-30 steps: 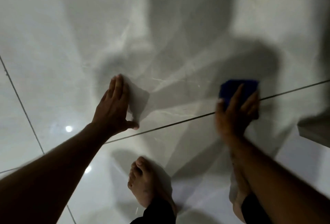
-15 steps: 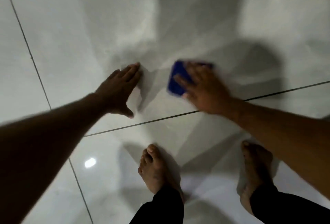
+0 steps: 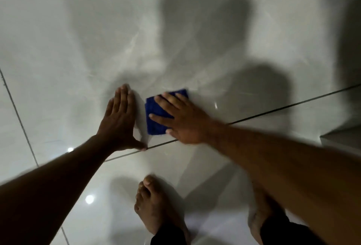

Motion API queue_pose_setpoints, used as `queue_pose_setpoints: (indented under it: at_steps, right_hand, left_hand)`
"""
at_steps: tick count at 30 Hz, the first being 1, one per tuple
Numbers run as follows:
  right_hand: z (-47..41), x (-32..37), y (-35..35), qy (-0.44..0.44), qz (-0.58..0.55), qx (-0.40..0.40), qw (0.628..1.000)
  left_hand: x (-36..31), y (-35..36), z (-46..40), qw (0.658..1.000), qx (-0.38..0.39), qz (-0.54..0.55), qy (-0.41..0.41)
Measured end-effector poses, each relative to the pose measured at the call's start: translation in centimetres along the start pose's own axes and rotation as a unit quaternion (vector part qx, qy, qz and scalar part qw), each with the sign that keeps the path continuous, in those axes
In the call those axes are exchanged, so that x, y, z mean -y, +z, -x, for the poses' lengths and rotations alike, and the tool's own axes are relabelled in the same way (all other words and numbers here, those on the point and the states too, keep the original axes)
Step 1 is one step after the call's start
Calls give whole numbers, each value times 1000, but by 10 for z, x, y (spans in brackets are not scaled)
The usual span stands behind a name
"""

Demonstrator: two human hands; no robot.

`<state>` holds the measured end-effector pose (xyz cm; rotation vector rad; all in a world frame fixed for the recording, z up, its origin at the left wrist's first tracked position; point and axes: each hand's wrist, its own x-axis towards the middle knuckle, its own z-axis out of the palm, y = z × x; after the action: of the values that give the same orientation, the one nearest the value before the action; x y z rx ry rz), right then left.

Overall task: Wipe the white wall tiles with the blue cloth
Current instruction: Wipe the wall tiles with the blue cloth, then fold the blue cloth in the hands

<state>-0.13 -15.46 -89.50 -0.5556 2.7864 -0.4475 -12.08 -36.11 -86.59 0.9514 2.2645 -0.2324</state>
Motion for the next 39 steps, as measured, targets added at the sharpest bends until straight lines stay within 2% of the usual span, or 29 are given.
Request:
queue_pose_setpoints:
  at_steps: [1, 2, 3, 5, 6, 8, 10, 11, 12, 14, 15, 16, 17, 18, 20, 22, 24, 26, 28, 29, 31, 33, 36, 39]
  right_hand:
    - [-7, -30, -9, -71, 45, 17, 996]
    - [-11, -58, -16, -86, 73, 20, 993]
    - [-7, -81, -20, -36, 83, 1, 996]
    - [23, -109, -21, 183, 68, -63, 979]
    - [46, -111, -17, 300, 55, -84, 949]
    - [90, -91, -7, 494, 12, -103, 863]
    - [99, -53, 1, 614, -60, -120, 778]
    - [89, -30, 2, 636, -97, -129, 755]
    - [77, -10, -1, 631, -126, -128, 755]
    - [54, 25, -5, 543, -170, -100, 816]
    - [46, 37, -7, 476, -185, -67, 857]
    - [40, 42, -11, 423, -211, -27, 881]
    - [37, 40, -14, 403, -252, -2, 880]
    - [35, 34, -21, 410, -307, 18, 858]
    - [36, 19, -42, 461, -483, -12, 745]
    - [45, 5, -63, 470, -626, -70, 619]
    - [60, -3, -78, 477, -690, -86, 538]
    - [73, 1, -92, 502, -661, -113, 546]
    - [81, 17, -112, 530, -609, -160, 568]
    - [83, 28, -126, 541, -597, -176, 565]
    - [85, 53, -161, 551, -612, -173, 540]
    - [87, 83, -216, 548, -642, -174, 508]
    - [100, 129, -319, 527, -676, -201, 474]
    - [127, 172, -448, 491, -680, -226, 496]
  left_hand:
    - [1, 0, 1, 1000, -5, -6, -11]
    - [2, 1, 2, 1000, -10, -9, -22]
    - [2, 2, 4, 999, -13, -8, -31]
    - [-2, 2, 9, 999, -16, -3, -40]
    - [-4, 3, 12, 999, -18, -1, -45]
    - [-9, 1, 13, 999, -31, -4, -45]
    - [-21, -2, 12, 999, -38, -7, -13]
    - [-31, -3, 13, 999, -38, -7, 15]
    - [-45, -5, 12, 999, -33, 0, 40]
    - [-83, -8, 14, 997, -22, 59, 45]
    - [-103, -10, 17, 992, -39, 116, 20]
    - [-120, -10, 19, 981, -73, 181, -24]
    - [-136, -13, 20, 959, -106, 245, -91]
    - [-149, -15, 19, 929, -119, 309, -166]
    - [-160, -21, 11, 847, -87, 441, -284]
    - [-158, -23, 0, 772, -41, 535, -341]
    - [-154, -31, -3, 744, -8, 572, -344]
    - [-157, -48, 2, 759, 8, 570, -314]
    - [-160, -76, 20, 813, 6, 518, -267]
    - [-161, -94, 34, 836, 4, 493, -242]
    - [-159, -133, 64, 853, 7, 482, -199]
    - [-153, -188, 104, 854, 17, 491, -174]
    - [-150, -290, 176, 820, 32, 552, -150]
    - [-151, -408, 266, 791, 53, 602, -101]
